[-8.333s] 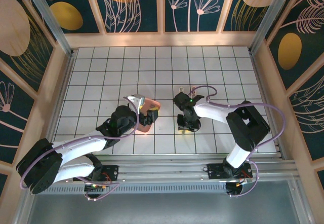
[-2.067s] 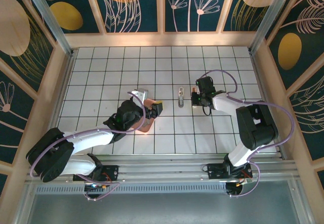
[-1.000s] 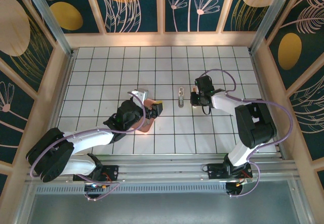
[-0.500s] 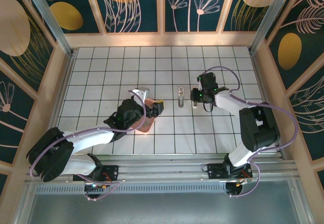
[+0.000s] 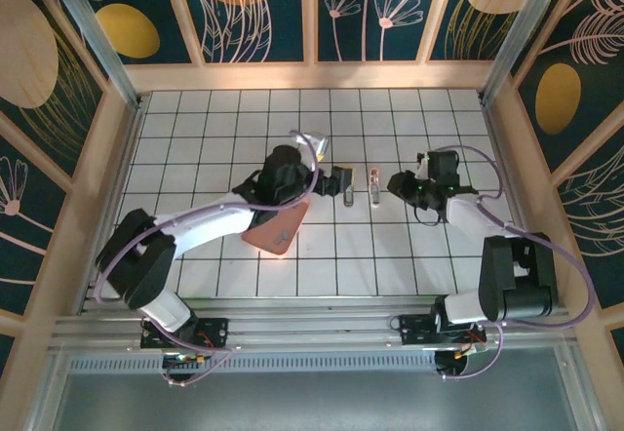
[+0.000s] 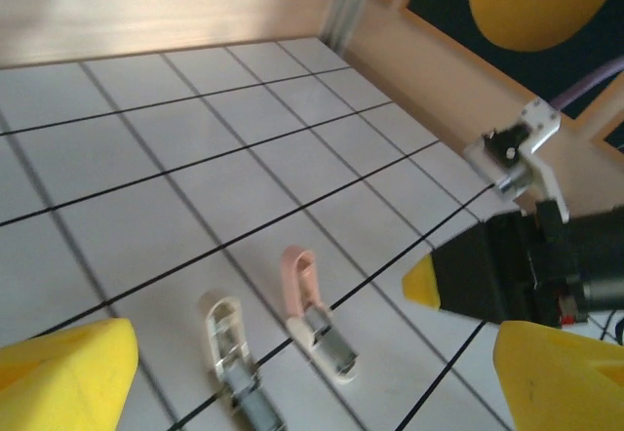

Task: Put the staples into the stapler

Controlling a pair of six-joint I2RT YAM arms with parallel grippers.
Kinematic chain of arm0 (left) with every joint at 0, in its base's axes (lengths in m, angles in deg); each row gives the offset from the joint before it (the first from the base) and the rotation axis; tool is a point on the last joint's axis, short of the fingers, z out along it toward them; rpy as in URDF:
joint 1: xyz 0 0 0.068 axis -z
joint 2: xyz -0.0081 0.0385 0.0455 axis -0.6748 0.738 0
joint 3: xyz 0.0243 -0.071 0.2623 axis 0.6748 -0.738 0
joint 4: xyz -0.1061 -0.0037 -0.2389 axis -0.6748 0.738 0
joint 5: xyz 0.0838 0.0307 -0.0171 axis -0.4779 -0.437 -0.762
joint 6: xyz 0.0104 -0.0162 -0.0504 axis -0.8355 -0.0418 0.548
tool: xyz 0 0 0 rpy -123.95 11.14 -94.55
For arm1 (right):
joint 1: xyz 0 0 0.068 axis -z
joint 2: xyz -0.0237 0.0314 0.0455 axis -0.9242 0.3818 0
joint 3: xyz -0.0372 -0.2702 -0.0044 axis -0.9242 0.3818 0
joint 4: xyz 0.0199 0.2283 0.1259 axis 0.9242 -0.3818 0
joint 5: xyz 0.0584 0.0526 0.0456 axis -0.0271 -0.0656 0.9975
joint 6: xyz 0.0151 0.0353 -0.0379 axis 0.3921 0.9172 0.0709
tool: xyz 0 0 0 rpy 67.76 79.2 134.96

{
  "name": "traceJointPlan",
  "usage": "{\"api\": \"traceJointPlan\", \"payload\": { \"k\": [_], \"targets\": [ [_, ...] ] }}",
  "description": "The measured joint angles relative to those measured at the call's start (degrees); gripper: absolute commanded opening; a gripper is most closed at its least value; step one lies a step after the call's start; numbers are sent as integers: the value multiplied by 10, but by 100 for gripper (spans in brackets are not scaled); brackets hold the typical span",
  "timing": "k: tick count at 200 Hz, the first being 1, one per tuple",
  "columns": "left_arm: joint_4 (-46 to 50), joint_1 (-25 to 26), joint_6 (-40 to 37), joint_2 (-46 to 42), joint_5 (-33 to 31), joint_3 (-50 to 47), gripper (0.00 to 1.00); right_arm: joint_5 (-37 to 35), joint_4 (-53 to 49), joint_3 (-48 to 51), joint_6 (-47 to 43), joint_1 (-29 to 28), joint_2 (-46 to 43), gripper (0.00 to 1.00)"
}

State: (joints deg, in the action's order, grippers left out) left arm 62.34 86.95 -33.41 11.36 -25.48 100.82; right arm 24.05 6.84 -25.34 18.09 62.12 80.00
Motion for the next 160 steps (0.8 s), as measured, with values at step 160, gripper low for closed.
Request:
{"api": "traceJointPlan", "payload": {
  "k": [160],
  "targets": [
    [384, 0, -34, 401, 132, 615, 79, 111, 120, 102, 124, 18, 14, 35]
  ]
}}
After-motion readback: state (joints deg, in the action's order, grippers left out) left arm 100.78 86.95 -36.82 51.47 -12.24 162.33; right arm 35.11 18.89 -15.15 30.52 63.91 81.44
